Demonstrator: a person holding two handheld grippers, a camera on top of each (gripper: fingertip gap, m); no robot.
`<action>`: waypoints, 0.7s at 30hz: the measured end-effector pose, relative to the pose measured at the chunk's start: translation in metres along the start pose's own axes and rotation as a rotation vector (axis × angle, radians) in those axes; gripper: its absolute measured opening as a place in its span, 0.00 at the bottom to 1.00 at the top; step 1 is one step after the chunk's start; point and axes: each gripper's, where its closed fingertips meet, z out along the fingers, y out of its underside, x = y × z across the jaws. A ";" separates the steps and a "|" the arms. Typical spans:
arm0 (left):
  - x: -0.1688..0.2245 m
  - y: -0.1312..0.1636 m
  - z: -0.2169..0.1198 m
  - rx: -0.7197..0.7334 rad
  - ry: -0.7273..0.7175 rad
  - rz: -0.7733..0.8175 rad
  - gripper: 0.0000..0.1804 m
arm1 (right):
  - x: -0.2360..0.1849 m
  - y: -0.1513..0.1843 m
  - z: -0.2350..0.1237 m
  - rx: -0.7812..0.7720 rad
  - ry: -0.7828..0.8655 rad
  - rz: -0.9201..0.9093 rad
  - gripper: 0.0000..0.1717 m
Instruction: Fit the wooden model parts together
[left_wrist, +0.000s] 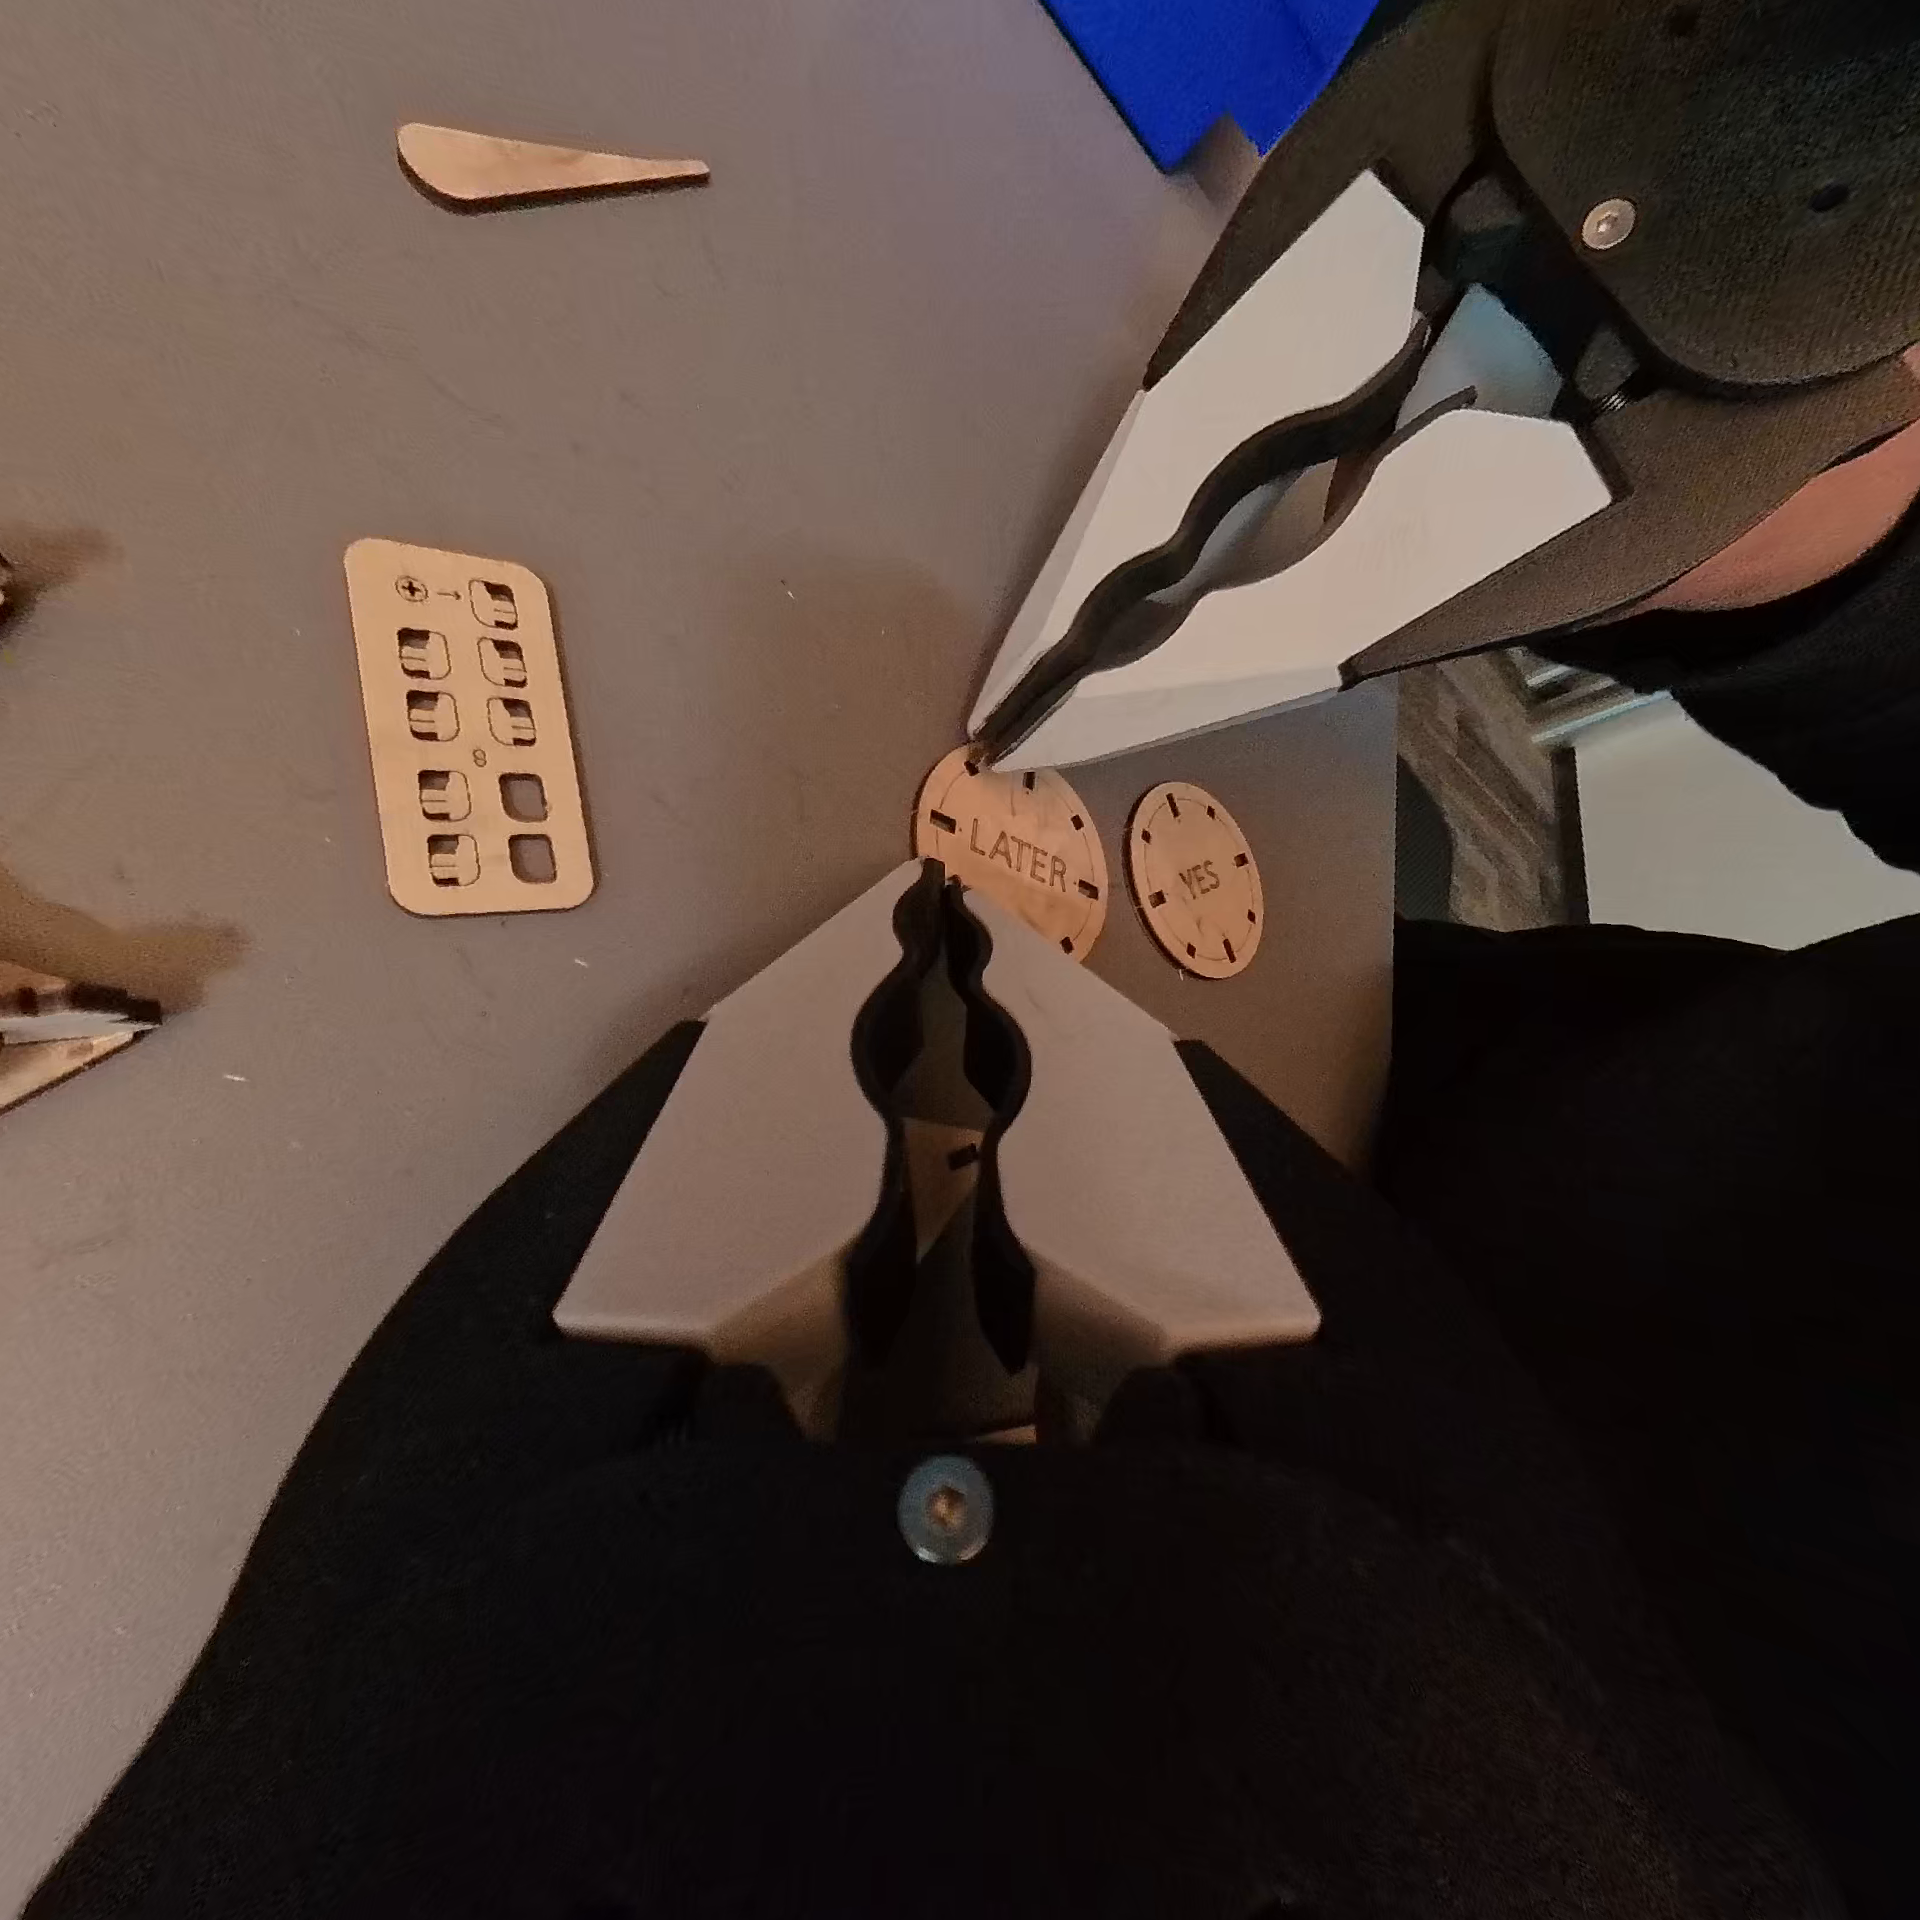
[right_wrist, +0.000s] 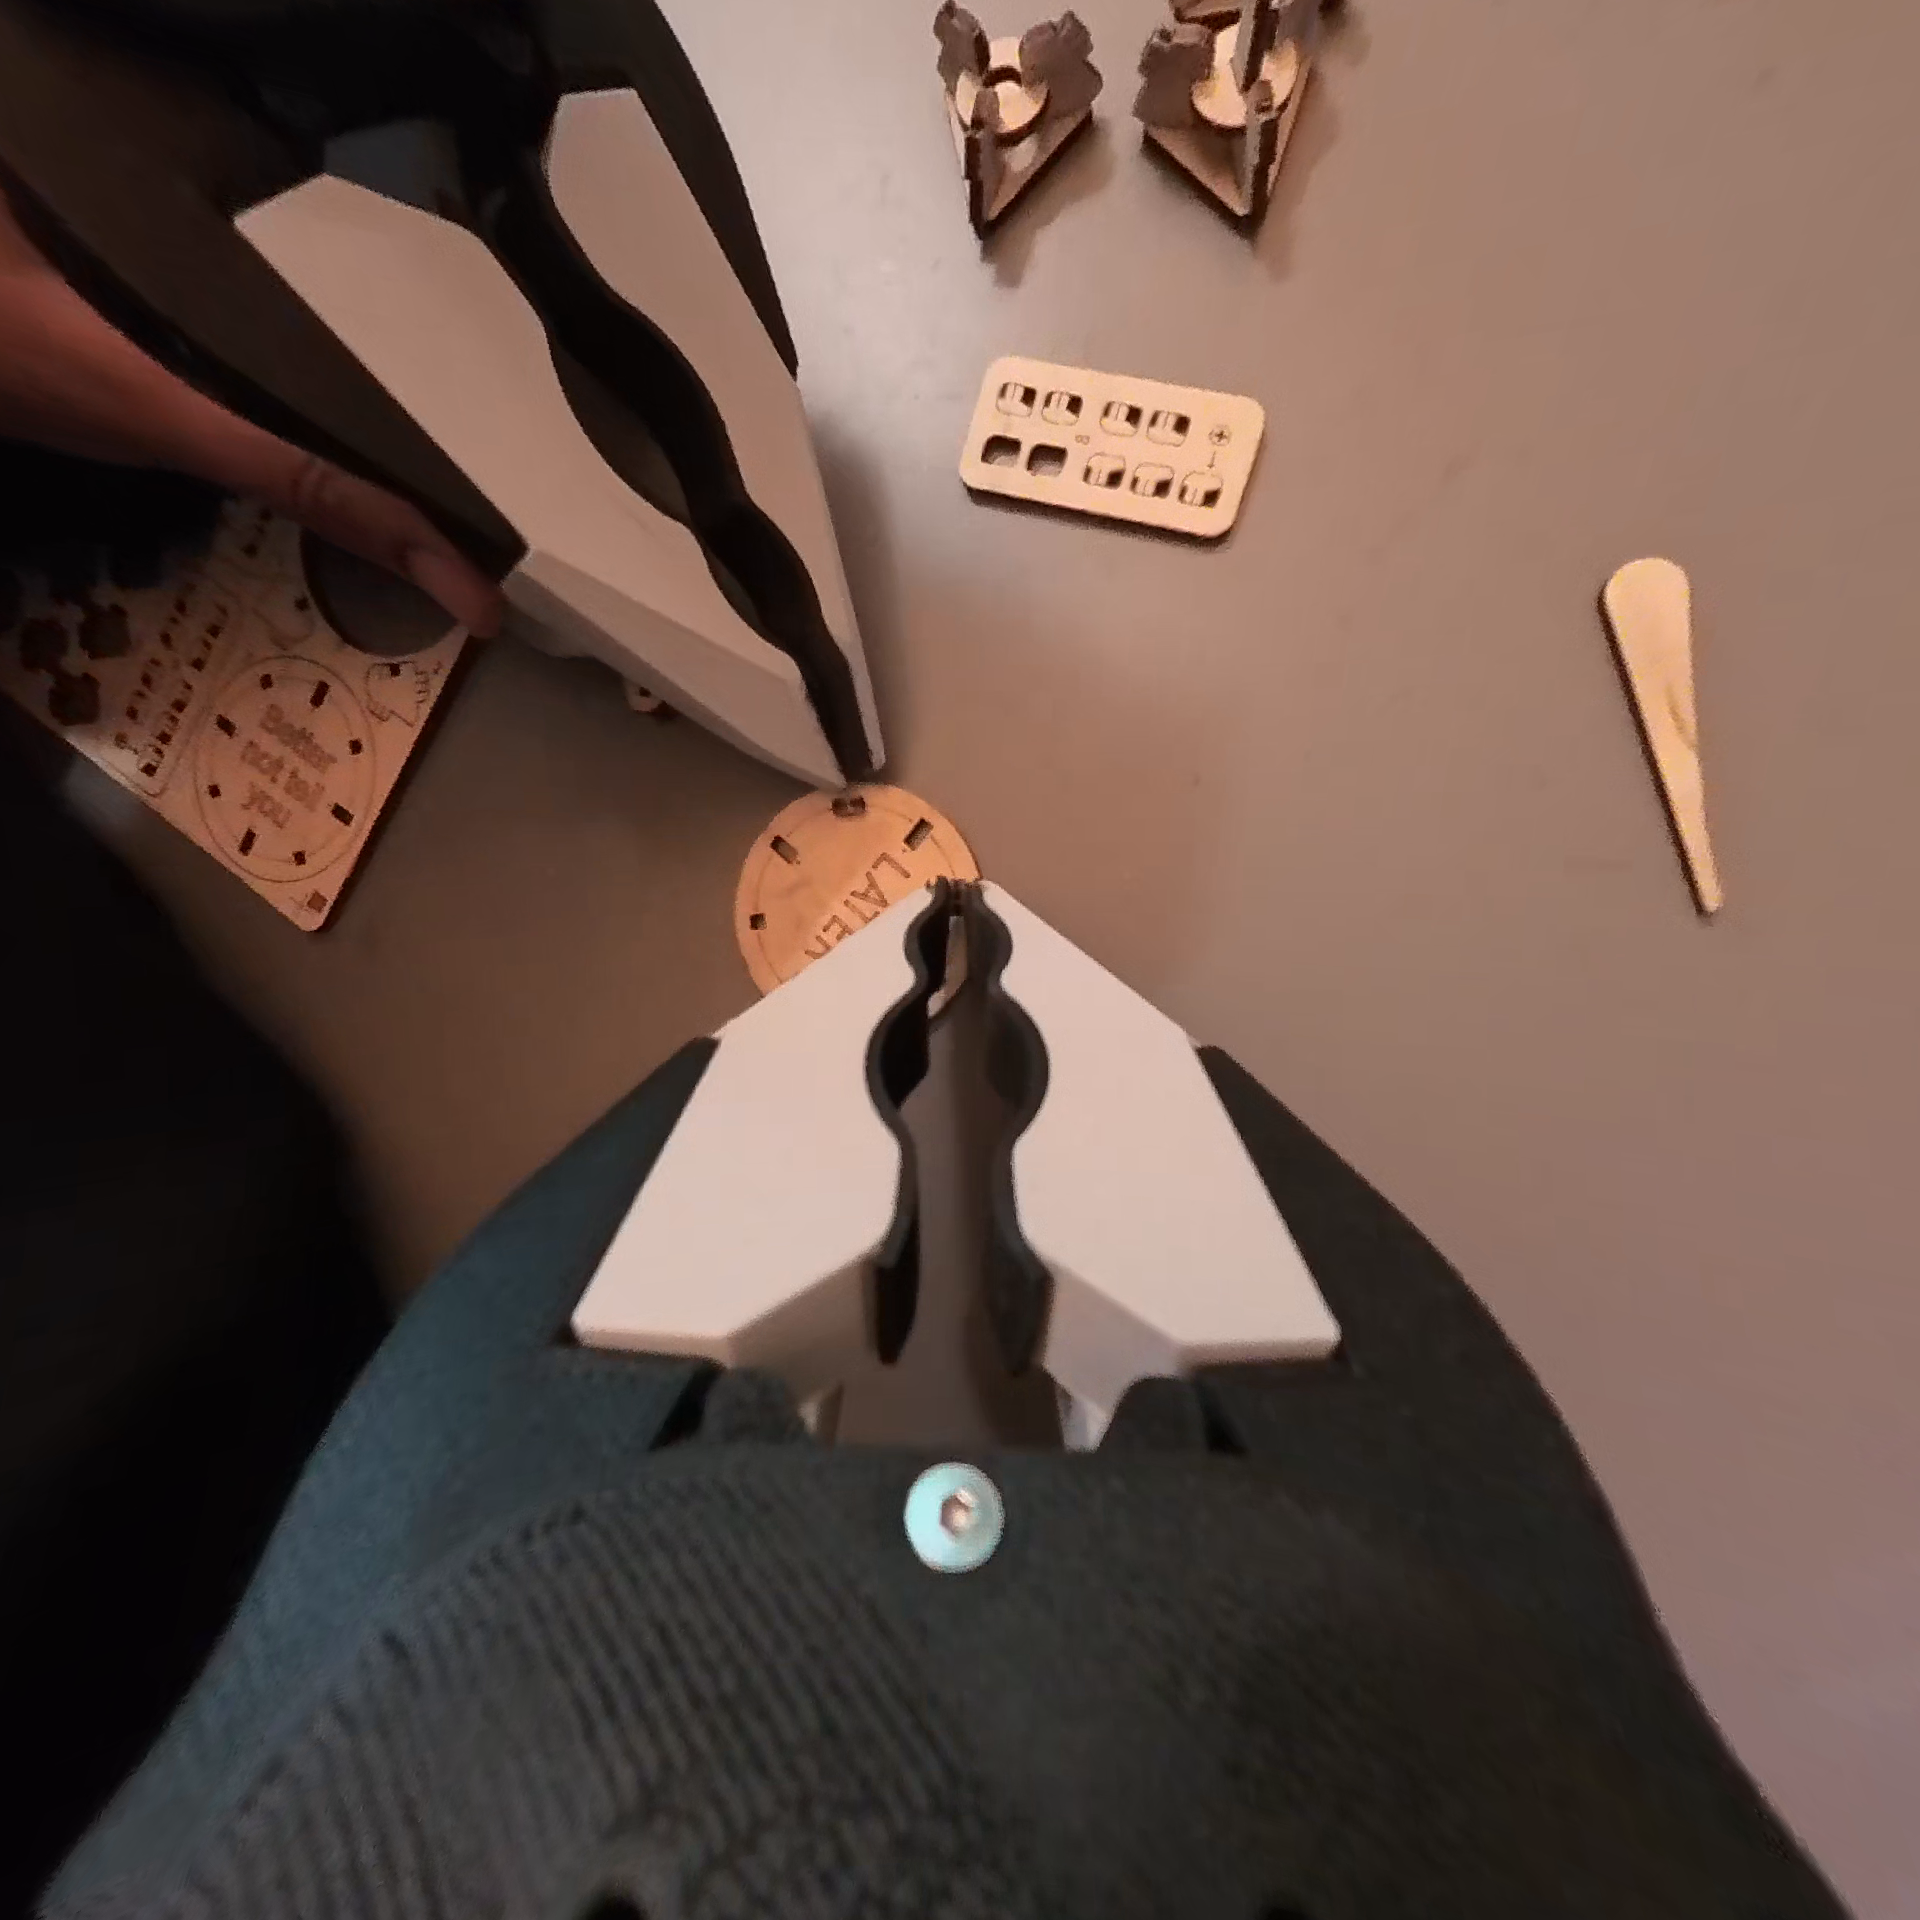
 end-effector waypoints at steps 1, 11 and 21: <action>0.000 0.000 0.000 0.000 0.000 -0.001 0.00 | 0.000 0.001 0.001 -0.012 0.000 -0.010 0.00; 0.000 0.000 0.000 0.001 0.010 -0.012 0.00 | 0.000 0.004 0.002 -0.055 0.017 -0.060 0.00; 0.000 0.000 0.000 0.001 0.013 -0.015 0.00 | 0.000 0.005 0.003 -0.140 0.042 -0.106 0.00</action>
